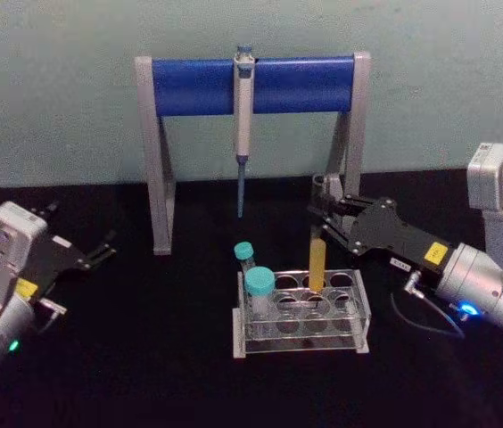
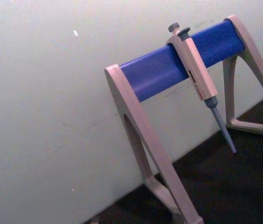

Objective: Pick up the test tube from the test tube rack, shake it, then place it back into the test tube rack.

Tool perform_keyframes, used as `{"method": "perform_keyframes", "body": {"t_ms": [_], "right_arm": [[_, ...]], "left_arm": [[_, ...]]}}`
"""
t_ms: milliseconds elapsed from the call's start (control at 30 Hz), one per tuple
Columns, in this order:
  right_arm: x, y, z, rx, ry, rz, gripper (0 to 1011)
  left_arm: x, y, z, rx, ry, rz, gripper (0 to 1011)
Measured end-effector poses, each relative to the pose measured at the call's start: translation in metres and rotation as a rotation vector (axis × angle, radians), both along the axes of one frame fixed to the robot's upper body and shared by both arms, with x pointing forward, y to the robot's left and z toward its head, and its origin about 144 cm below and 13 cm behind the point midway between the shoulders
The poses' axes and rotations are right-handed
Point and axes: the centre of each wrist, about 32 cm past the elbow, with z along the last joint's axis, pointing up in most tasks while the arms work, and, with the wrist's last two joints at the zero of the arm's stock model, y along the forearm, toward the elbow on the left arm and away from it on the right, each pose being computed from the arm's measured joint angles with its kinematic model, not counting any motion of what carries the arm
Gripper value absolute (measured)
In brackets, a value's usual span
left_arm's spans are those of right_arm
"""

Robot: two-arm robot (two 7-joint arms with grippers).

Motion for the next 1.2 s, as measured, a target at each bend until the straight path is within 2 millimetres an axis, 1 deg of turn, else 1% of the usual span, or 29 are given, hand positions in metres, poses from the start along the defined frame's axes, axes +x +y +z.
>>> {"method": "perform_keyframes", "body": {"t_ms": [1200], "right_arm": [[0.005,0.0,-0.018,-0.005,0.038,0.014,229]], "left_arm": [[0.0,0.0,0.0,0.0,0.0,0.0,1001]]}}
